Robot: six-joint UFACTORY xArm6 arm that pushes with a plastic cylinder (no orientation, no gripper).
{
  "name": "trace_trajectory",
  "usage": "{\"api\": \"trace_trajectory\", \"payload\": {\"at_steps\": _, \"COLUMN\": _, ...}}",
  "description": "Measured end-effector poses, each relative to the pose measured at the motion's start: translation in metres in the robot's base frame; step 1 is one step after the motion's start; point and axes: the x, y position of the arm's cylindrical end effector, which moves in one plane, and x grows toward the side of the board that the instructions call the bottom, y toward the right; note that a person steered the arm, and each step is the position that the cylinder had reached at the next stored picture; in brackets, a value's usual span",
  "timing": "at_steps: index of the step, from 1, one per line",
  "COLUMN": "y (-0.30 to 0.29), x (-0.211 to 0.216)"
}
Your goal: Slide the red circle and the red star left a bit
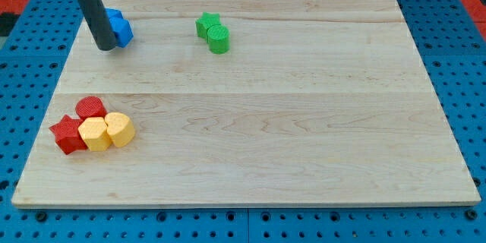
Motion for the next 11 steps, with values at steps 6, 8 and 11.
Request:
{"api": "trace_trajectory", "payload": {"at_steps": 6, "y": 0.077, "x": 0.045}}
{"api": "trace_trajectory", "payload": {"at_steps": 8, "y": 0.077, "x": 0.059}}
{"api": "trace_trajectory", "payload": {"at_steps": 11, "y": 0.089, "x": 0.117}}
